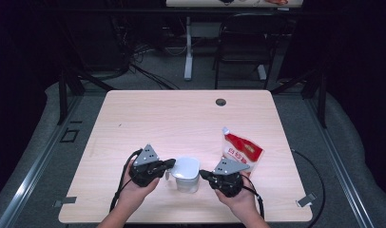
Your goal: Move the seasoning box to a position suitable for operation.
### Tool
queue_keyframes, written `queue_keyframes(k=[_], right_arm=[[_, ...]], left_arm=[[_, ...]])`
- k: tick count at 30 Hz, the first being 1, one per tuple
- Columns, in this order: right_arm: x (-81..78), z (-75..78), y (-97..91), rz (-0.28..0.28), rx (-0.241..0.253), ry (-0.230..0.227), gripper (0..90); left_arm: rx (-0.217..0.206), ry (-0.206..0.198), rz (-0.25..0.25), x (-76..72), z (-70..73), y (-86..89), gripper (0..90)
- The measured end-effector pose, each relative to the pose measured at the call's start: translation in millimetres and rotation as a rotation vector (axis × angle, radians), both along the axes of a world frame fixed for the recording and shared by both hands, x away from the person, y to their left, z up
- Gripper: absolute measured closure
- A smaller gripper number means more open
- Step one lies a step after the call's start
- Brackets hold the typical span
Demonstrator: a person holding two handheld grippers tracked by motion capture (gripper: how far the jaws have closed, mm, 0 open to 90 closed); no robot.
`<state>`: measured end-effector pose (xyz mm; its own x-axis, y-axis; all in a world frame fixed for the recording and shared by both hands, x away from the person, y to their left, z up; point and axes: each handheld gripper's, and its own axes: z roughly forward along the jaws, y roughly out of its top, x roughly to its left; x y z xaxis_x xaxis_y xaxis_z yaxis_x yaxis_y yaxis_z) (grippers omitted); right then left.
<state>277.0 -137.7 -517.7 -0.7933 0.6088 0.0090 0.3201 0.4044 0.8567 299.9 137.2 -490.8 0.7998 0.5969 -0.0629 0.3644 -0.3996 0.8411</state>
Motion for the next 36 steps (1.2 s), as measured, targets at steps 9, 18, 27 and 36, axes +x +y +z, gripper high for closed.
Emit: queue_keyframes(k=[9,18,27,36], right_arm=[[-0.6,1.5,1.1,0.000,0.000,-0.003,90.0],[0.4,2.6,0.9,0.003,0.008,0.002,90.0],[0.7,3.3,2.0,0.001,0.025,-0.005,90.0],[0.7,3.2,1.7,-0.001,0.025,-0.005,89.7]], left_arm=[[0.039,-0.008,0.020,-1.2,7.5,11.4,90.0],[0.058,0.020,0.041,-8.5,-10.3,27.7,90.0],[0.058,0.024,0.027,-12.7,-22.5,26.7,87.3],[0.066,0.038,0.012,-12.7,-30.9,26.0,82.4]])
